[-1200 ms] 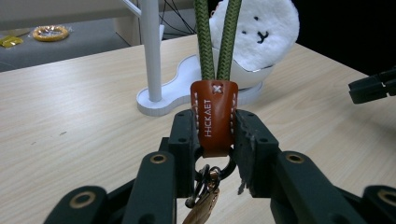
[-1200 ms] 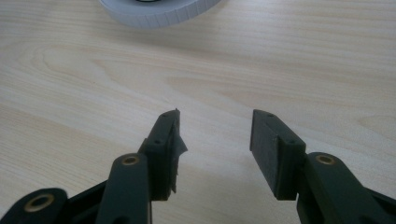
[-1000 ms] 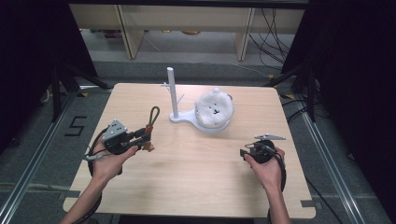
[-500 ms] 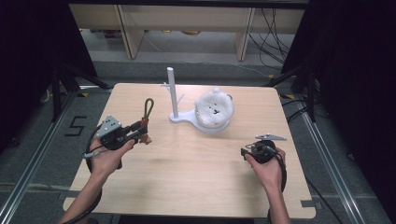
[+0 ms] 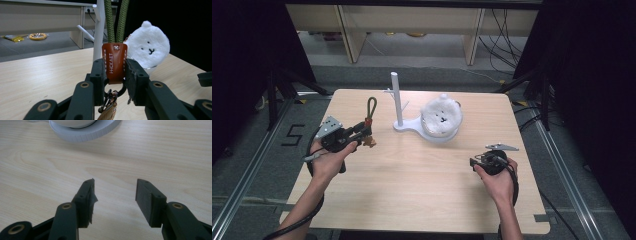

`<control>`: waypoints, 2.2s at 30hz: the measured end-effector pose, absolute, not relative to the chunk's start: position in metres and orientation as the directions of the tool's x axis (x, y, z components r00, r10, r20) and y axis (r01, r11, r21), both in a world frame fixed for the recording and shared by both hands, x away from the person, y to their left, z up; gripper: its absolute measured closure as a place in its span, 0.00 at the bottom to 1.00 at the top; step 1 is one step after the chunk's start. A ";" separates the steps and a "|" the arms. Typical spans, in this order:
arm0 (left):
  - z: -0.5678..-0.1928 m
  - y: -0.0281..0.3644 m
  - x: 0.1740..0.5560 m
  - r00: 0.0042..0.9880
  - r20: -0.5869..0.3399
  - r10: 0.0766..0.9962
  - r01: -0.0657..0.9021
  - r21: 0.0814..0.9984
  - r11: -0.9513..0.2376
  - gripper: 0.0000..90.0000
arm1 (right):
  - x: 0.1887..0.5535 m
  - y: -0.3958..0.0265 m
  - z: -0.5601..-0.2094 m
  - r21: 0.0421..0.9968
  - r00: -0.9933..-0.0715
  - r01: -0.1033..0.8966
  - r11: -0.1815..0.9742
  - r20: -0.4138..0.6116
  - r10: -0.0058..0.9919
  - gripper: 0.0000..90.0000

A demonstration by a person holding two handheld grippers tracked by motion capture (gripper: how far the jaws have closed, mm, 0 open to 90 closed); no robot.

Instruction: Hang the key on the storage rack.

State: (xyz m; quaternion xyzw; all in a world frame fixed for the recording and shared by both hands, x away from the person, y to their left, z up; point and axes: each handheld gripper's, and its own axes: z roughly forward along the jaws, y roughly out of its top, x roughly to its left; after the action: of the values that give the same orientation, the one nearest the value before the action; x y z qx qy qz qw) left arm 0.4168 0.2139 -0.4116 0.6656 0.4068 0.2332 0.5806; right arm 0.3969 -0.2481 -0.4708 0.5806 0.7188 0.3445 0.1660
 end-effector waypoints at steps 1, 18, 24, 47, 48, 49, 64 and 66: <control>-0.411 0.214 0.419 0.562 -0.164 0.811 0.270 0.963 0.008 0.77 | 0.397 -0.248 -0.471 0.690 -0.273 0.718 0.090 0.160 0.949 0.56; -0.404 0.198 0.447 0.570 -0.175 0.803 0.284 0.959 0.007 0.76 | 0.398 -0.249 -0.473 0.703 -0.301 0.702 0.112 0.151 0.942 0.56; -0.403 0.195 0.457 0.564 -0.182 0.805 0.293 0.956 0.011 0.76 | 0.398 -0.248 -0.472 0.704 -0.300 0.702 0.108 0.155 0.941 0.56; -0.410 0.195 0.479 0.534 -0.225 0.815 0.354 0.935 0.026 0.76 | 0.398 -0.251 -0.473 0.703 -0.298 0.698 0.134 0.114 0.948 0.56; -0.410 0.195 0.480 0.533 -0.224 0.816 0.356 0.934 0.024 0.76 | 0.398 -0.251 -0.473 0.704 -0.298 0.699 0.129 0.123 0.947 0.56; -0.410 0.195 0.480 0.530 -0.229 0.816 0.359 0.933 0.029 0.76 | 0.398 -0.249 -0.472 0.704 -0.298 0.702 0.109 0.150 0.943 0.56; -0.417 0.191 0.491 0.521 -0.248 0.817 0.389 0.921 0.031 0.76 | 0.397 -0.250 -0.472 0.706 -0.297 0.698 0.117 0.137 0.945 0.56; -0.418 0.191 0.491 0.522 -0.246 0.817 0.392 0.919 0.027 0.76 | 0.397 -0.250 -0.473 0.707 -0.298 0.698 0.118 0.136 0.945 0.56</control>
State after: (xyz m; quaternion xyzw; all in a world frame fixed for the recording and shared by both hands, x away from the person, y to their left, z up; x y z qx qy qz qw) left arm 0.4914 0.1907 -0.4177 0.6710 0.4505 0.1905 0.5573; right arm 0.3974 -0.2496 -0.4725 0.5654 0.7262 0.3484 0.1775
